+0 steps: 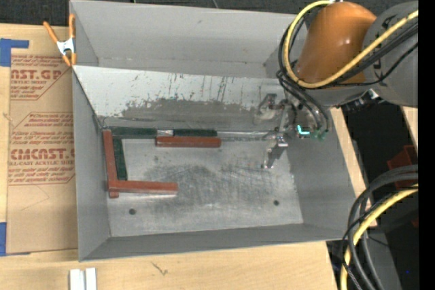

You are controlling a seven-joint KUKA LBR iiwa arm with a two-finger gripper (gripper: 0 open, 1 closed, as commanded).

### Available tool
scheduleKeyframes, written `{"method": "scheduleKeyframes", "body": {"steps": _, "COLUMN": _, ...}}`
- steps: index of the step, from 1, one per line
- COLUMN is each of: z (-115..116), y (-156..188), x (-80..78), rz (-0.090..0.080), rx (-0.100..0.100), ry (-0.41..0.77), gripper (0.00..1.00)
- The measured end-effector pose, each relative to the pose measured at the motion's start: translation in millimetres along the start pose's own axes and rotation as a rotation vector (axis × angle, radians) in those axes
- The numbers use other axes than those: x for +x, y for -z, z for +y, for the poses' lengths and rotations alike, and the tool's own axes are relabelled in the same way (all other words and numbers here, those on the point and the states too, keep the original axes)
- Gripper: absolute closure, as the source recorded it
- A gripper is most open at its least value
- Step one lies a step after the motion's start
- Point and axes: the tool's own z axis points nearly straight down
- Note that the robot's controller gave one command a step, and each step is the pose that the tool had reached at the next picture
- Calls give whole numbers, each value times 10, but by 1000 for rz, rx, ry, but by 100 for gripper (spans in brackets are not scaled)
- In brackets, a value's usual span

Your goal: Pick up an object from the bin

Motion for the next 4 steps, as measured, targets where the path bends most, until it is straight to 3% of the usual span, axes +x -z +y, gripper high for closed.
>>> {"method": "scheduleKeyframes", "body": {"steps": 1, "z": -1, "y": 41, "x": -17, "rz": -7, "rx": 1, "ry": 0, "gripper": 0}}
{"method": "scheduleKeyframes", "body": {"steps": 2, "z": 1089, "y": -434, "x": -109, "rz": -7, "rx": 0, "ry": 196, "gripper": 100}}
{"method": "scheduleKeyframes", "body": {"steps": 3, "z": 1089, "y": -434, "x": -109, "rz": -7, "rx": 0, "ry": 196, "gripper": 0}}
{"method": "scheduleKeyframes", "body": {"steps": 4, "z": 1089, "y": -434, "x": -109, "rz": -7, "rx": 0, "ry": 196, "gripper": 0}}
